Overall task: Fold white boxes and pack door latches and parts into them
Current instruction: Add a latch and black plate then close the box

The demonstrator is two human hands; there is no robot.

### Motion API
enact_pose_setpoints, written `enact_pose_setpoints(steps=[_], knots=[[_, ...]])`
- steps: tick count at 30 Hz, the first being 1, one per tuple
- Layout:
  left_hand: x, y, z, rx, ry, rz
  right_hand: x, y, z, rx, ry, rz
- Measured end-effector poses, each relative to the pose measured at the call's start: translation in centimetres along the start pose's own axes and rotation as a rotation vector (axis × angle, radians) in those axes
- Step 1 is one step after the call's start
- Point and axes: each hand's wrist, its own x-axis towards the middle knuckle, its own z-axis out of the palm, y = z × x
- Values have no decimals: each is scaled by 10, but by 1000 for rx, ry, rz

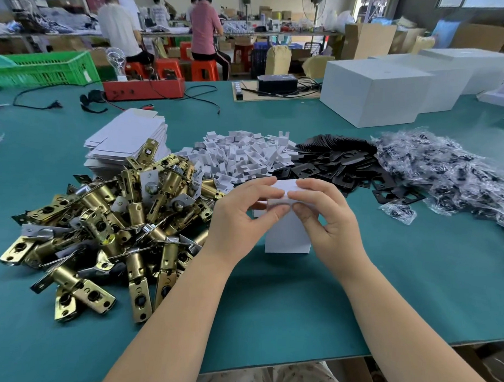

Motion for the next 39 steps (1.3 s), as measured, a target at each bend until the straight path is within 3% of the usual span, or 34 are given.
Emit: enact_pose_setpoints(steps=[3,7,13,21,24,29,31,35,39], knots=[[1,-4,-3,-73,-227,-219,1,2,1,0,-20,118],[3,-9,-4,-69,-263,-268,2,11,-5,203,-82,386],[1,-7,2,-121,-85,-340,6,28,-11,194,-276,557],[7,-11,2,-646,315,-714,1,24,-7,210,-254,465],[6,-11,6,-672,324,-727,-3,22,6,114,-219,422],[6,-12,15,-693,251,-717,-1,28,8,137,-6,413],[6,-13,15,-619,211,-684,0,30,6,185,50,414],[3,-15,12,-111,60,-488,6,29,6,243,95,461],[4,-17,9,3,-101,-399,14,37,2,208,29,519]])
